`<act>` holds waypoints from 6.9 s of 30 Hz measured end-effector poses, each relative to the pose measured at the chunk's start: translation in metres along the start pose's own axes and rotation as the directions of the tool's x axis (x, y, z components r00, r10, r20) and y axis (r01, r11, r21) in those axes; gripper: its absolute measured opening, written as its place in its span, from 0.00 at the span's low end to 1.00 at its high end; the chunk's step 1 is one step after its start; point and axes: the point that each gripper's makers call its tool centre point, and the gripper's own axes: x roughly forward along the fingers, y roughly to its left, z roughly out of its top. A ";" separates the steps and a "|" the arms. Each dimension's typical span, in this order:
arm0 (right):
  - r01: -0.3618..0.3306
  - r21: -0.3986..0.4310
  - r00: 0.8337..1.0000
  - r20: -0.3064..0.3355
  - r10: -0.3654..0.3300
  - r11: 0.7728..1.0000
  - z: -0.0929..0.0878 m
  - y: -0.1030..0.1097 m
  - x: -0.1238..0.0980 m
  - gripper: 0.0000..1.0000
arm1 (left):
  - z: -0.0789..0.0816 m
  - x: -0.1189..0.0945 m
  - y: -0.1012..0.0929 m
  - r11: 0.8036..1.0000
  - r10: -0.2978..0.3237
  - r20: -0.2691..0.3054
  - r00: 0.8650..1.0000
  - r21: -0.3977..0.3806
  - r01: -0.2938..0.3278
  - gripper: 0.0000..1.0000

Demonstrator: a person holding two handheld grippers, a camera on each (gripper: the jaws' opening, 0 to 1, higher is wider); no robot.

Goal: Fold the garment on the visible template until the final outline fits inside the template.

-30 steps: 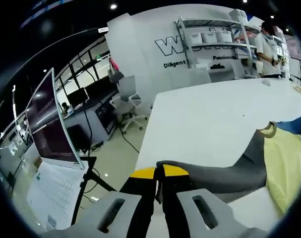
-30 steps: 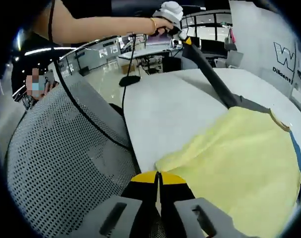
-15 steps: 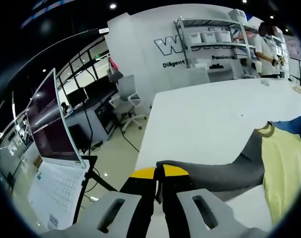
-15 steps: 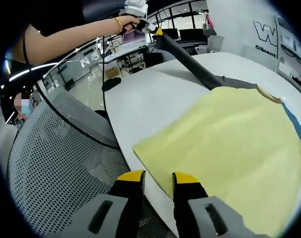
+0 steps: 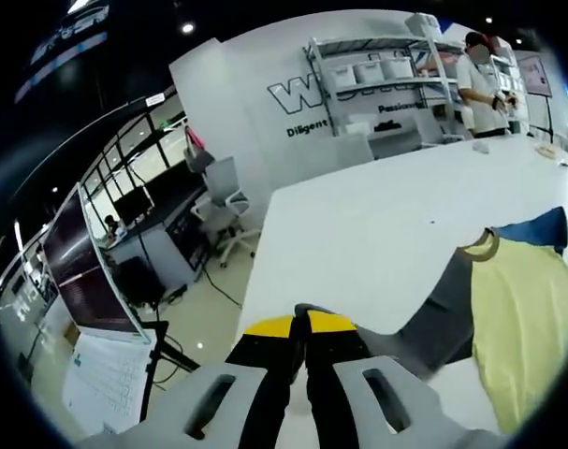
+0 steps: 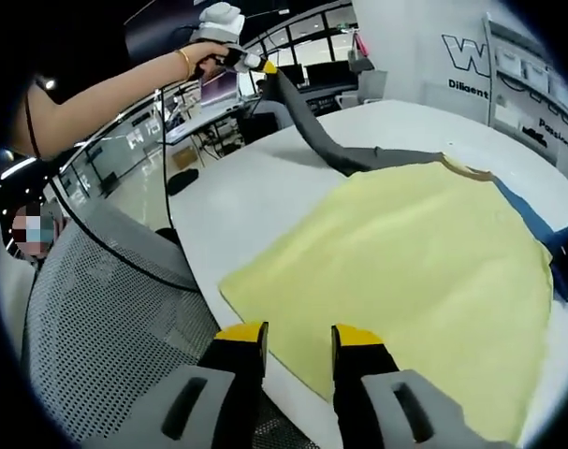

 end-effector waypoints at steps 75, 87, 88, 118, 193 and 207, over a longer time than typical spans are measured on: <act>0.167 0.245 0.965 0.158 -0.209 0.955 0.000 -0.123 -0.061 0.35 | 0.063 -0.009 -0.377 0.866 -0.465 -0.116 0.878 0.146 0.478 0.46; 0.180 0.284 0.951 0.195 -0.240 0.942 0.016 -0.138 -0.069 0.39 | 0.061 -0.025 -0.323 0.868 -0.471 -0.040 0.881 0.154 0.472 0.65; 0.180 0.283 0.950 0.199 -0.242 0.942 0.019 -0.139 -0.068 0.39 | 0.060 -0.026 -0.319 0.870 -0.469 -0.039 0.882 0.154 0.469 0.68; 0.226 0.253 0.951 0.153 -0.270 0.941 0.075 -0.168 -0.029 0.30 | -0.016 -0.032 -0.233 0.914 -0.386 -0.022 0.922 0.124 0.385 0.75; 0.380 0.327 0.909 0.041 -0.414 0.866 0.100 -0.286 0.001 0.00 | -0.124 0.015 -0.227 0.924 -0.319 -0.145 0.937 0.172 0.342 0.06; 0.509 0.213 0.851 0.016 -0.524 0.834 0.109 -0.312 -0.005 0.00 | -0.125 0.014 -0.231 0.906 -0.312 -0.156 0.937 0.248 0.343 0.06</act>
